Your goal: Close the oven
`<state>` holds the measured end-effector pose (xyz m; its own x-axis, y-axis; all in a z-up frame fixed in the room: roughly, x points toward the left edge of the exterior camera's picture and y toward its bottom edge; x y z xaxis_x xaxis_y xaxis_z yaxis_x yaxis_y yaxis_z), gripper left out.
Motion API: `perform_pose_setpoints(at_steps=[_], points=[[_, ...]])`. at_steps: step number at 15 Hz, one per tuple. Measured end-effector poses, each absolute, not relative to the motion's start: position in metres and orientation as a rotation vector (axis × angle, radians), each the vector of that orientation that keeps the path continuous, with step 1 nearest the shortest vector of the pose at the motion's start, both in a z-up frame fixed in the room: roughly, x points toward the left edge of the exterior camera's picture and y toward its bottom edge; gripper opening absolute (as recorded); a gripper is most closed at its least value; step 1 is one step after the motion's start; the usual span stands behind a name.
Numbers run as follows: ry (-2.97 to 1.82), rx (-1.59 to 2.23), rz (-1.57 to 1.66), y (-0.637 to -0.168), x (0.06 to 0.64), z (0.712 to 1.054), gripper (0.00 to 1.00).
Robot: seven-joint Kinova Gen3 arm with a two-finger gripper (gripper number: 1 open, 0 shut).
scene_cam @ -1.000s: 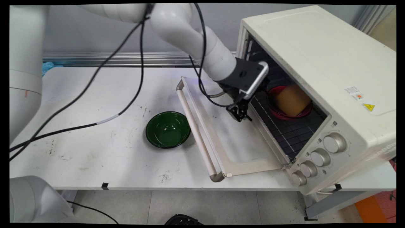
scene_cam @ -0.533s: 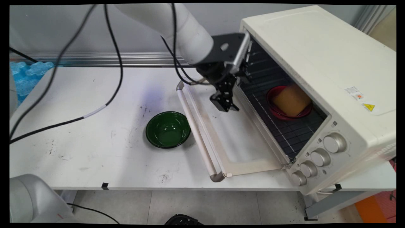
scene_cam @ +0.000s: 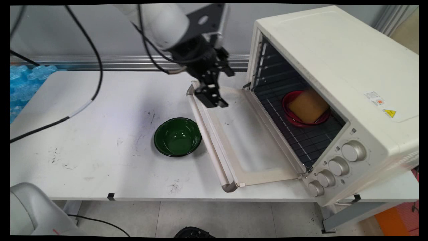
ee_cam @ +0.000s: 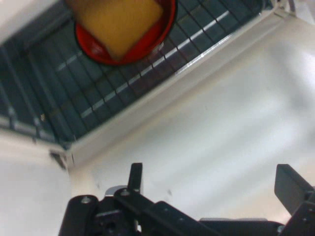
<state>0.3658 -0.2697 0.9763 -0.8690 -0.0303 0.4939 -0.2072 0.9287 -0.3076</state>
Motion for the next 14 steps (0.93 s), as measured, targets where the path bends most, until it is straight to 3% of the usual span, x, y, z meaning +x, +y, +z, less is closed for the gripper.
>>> perform_pose_setpoints(at_steps=[7, 14], points=[[-2.61, 0.446, 0.412, -0.226, 0.42, 1.007, 1.0], [-2.609, 0.677, 0.34, -0.194, 0.458, 1.01, 1.0]])
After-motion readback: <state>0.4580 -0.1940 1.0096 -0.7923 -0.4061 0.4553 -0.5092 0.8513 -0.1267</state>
